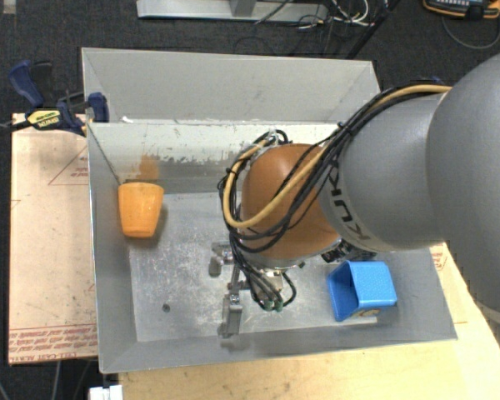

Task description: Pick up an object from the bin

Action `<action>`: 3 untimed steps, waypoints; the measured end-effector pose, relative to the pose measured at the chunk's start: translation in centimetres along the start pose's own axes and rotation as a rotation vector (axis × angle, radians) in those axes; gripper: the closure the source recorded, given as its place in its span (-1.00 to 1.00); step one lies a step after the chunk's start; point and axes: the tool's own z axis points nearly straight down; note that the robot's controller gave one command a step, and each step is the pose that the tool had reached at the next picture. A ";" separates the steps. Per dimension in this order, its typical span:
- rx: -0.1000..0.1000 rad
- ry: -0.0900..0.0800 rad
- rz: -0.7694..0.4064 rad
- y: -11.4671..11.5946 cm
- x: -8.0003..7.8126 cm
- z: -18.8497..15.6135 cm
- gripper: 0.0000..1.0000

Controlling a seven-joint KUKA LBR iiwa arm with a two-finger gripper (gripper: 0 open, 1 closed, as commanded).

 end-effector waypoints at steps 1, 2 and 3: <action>-0.001 -0.007 0.003 -0.1 -0.2 -0.4 -1.00; -0.001 -0.003 -0.084 -3.7 -0.2 -0.2 -1.00; -0.001 -0.004 -0.107 -5.3 -0.7 0.2 -1.00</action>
Offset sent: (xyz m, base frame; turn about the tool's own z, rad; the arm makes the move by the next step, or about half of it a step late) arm 0.0026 -0.0715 0.0001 -0.1479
